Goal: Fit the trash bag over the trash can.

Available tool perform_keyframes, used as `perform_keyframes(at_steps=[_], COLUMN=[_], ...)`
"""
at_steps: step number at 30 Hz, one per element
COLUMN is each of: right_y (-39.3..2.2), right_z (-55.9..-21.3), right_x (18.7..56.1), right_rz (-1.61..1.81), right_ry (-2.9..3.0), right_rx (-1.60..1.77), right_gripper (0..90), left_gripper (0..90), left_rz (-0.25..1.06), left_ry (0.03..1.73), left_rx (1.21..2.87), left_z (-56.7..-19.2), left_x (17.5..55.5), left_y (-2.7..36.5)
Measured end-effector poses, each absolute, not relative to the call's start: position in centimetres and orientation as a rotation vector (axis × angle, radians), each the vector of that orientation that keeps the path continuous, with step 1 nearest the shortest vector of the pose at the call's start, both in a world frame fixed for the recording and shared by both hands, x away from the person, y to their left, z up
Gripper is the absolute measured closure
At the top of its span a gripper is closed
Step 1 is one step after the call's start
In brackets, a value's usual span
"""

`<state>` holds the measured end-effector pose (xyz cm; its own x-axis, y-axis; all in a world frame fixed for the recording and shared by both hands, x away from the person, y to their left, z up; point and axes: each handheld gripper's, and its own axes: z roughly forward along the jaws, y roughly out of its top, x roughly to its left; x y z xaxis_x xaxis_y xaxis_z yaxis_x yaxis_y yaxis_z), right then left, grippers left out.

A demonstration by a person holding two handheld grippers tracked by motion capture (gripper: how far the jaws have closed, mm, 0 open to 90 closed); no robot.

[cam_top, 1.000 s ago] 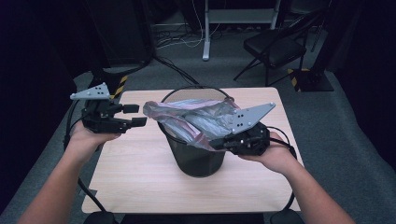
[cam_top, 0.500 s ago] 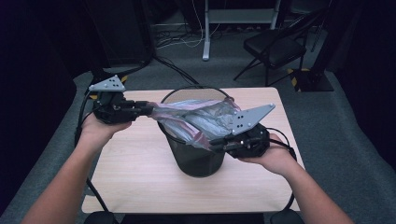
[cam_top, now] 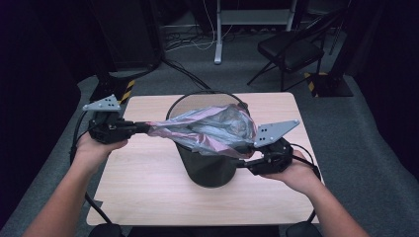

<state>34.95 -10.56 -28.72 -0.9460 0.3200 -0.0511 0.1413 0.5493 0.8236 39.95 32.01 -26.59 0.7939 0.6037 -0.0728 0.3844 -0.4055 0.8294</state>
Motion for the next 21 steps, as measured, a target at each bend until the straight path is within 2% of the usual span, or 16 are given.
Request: perform_keyframes(at_steps=[4,7,11,13,21], right_y=[-11.0,-11.1,-11.3,-11.2,-10.6], right_z=[-28.9,-29.0,-29.2,-29.4,-31.0], right_x=[35.3,35.4,35.4,35.3,34.6], right_rz=[1.342,1.34,1.4,1.41,1.315], right_ry=[2.551,2.526,2.566,2.595,2.719], right_rx=[0.419,0.415,0.386,0.355,0.288], right_gripper=[56.9,66.0,84.3,89.6,90.0], left_gripper=[88.2,88.3,88.3,88.2,88.4], left_rz=[0.258,0.225,0.182,0.176,0.139], left_ry=[0.745,0.736,0.719,0.716,0.708], left_rx=[2.043,2.051,2.035,2.027,1.999], left_z=[-27.7,-28.5,-29.2,-29.1,-29.3], left_x=[40.3,40.7,40.8,40.7,40.4], left_y=[32.2,31.8,31.8,32.1,33.4])
